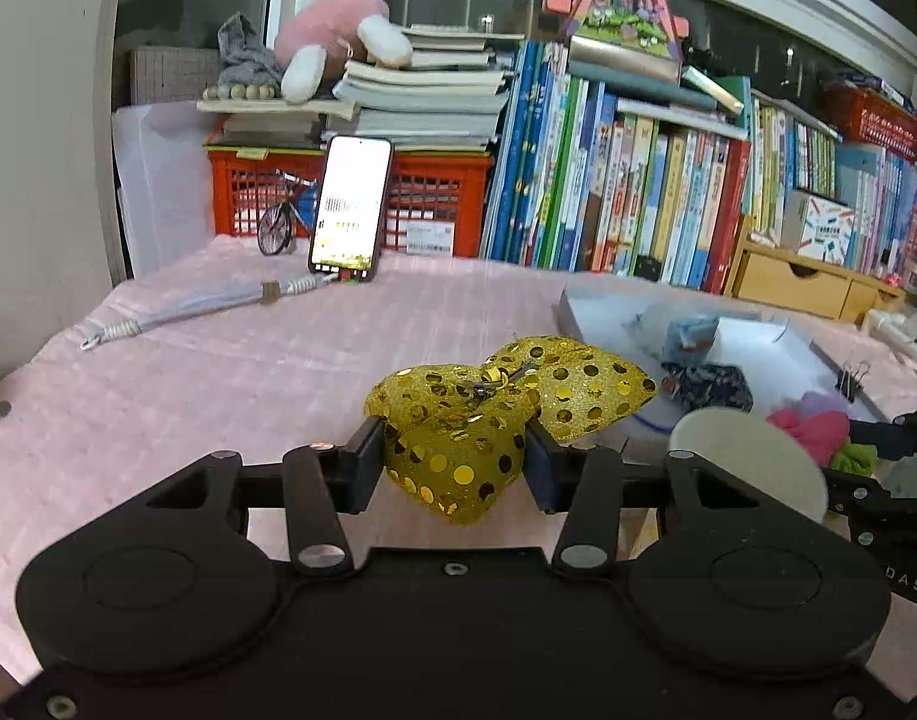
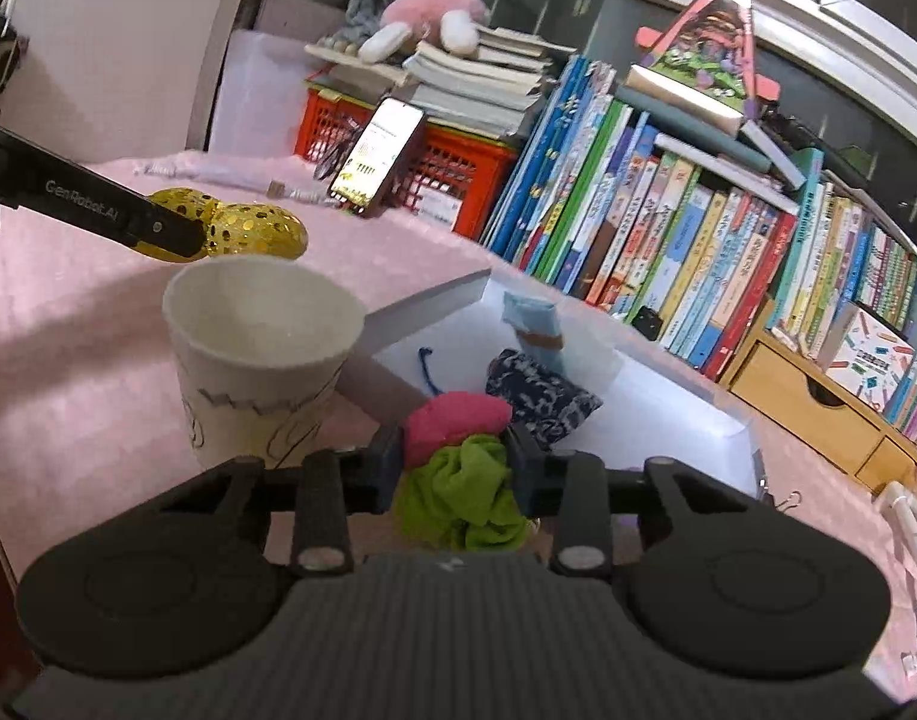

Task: Organize soft objects
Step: 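Lift the bow with the left tool while the right tool carries the scrunchie to the tray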

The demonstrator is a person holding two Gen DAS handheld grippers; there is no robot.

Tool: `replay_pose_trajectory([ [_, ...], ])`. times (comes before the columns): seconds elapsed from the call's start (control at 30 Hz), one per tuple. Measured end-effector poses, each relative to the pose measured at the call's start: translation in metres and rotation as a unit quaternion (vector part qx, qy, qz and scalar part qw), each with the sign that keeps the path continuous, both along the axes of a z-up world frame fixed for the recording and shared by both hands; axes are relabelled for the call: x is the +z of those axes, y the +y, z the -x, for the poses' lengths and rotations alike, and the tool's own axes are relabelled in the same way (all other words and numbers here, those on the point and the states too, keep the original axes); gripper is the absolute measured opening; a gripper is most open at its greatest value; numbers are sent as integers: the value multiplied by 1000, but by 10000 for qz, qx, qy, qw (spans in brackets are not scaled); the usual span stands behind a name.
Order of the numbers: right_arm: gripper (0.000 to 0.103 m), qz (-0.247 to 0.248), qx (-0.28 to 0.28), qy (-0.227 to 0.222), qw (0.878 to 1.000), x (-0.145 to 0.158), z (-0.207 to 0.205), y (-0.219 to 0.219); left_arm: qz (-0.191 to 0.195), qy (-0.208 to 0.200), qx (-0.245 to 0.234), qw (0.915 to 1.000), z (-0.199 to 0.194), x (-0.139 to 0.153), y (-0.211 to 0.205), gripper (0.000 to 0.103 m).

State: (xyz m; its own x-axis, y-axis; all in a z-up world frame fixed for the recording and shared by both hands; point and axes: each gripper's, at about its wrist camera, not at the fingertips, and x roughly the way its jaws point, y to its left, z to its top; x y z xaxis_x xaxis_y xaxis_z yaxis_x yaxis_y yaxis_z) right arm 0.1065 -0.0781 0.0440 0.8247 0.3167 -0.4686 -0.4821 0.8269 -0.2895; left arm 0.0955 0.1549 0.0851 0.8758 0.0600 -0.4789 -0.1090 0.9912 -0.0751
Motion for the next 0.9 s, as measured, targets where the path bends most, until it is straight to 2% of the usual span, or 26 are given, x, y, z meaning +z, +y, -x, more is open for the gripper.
replay_pose_trajectory([
  [0.4,41,-419,-77,-315,9986,30,12,-16,15,-224,-335,9992,-3,35,-23,45],
  [0.9,41,-721,-284,-696,9946,56,16,-40,-96,-391,-958,9946,-21,62,-83,45],
])
